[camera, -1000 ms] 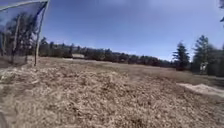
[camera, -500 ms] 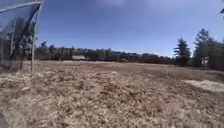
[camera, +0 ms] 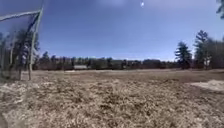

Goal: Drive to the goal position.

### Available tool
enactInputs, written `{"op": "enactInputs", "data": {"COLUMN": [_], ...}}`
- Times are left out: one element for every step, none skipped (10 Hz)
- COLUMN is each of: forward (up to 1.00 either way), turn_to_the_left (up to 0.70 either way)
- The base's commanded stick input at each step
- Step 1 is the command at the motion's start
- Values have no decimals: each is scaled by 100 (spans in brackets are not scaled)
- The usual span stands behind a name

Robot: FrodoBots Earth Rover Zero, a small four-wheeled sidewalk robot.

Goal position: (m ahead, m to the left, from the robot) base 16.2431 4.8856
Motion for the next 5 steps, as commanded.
{"op": "enactInputs", "data": {"forward": [70,70,70,70,70], "turn_to_the_left": [0,0,0,0,0]}}
